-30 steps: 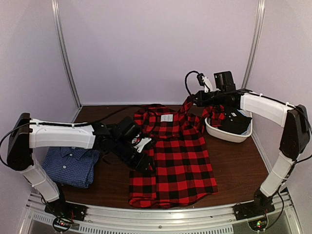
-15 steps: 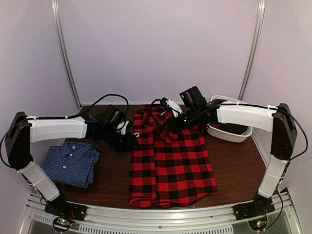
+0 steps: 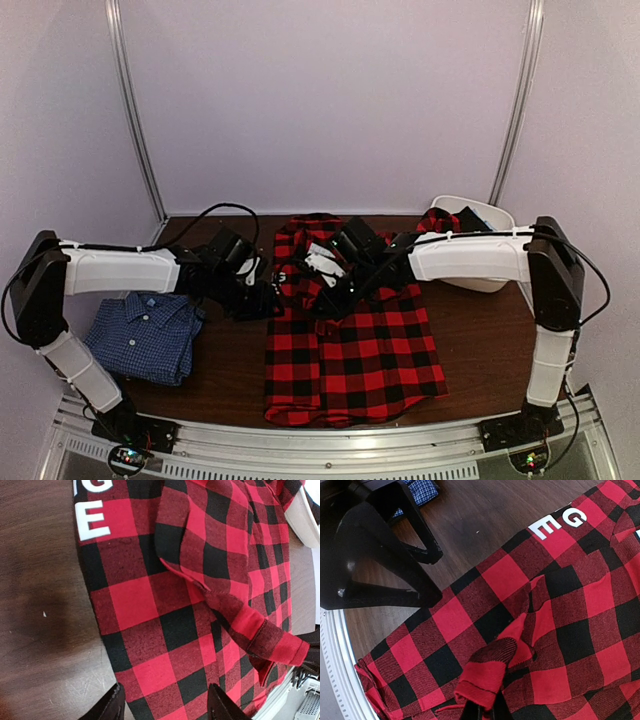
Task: Fold and stack the long sleeve shirts
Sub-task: Fold the sleeve of the 1/3-folded shirt.
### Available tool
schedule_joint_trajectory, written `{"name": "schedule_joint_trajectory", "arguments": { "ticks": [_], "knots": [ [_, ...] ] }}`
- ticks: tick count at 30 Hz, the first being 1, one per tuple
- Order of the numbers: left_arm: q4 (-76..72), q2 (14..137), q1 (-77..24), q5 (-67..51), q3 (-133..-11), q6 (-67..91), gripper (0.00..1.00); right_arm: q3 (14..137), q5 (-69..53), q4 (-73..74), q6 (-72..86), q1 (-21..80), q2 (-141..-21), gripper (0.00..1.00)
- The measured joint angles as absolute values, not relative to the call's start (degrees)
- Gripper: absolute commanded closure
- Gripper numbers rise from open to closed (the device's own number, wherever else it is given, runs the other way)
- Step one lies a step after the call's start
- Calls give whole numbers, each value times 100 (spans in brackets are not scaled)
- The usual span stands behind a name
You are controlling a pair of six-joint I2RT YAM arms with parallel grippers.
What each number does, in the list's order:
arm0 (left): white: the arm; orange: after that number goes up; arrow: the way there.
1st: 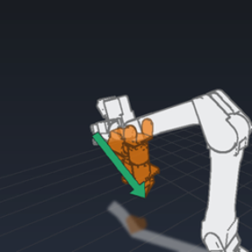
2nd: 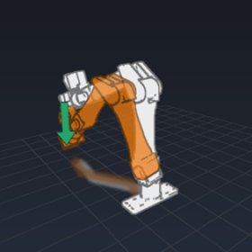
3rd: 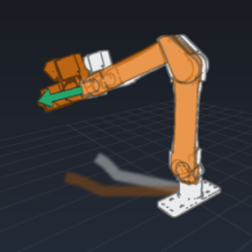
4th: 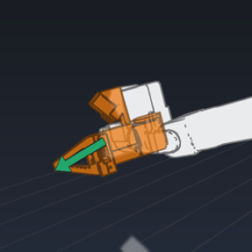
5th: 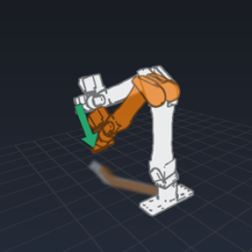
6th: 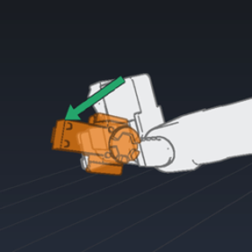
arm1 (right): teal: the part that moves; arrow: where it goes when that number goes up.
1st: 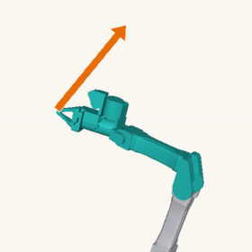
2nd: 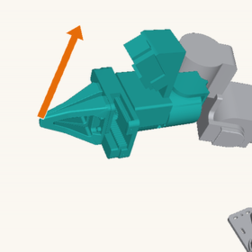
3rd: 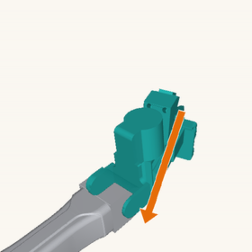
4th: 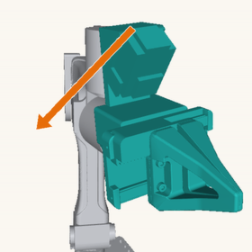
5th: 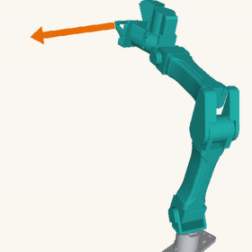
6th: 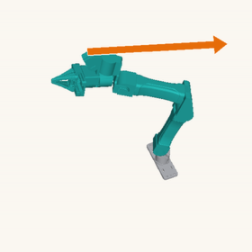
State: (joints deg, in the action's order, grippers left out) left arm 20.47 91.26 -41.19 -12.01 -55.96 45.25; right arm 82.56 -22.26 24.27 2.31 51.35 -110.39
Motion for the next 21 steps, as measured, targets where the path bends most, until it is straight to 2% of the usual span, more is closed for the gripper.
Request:
{"name": "schedule_joint_trajectory", "arguments": {
  "ticks": [21],
  "knots": [
    [1730, 8919, -4119, -1028, -5175, 4733, 43, 7782, -2246, 2161, 687, 5826, -11056, 96]
  ]
}}
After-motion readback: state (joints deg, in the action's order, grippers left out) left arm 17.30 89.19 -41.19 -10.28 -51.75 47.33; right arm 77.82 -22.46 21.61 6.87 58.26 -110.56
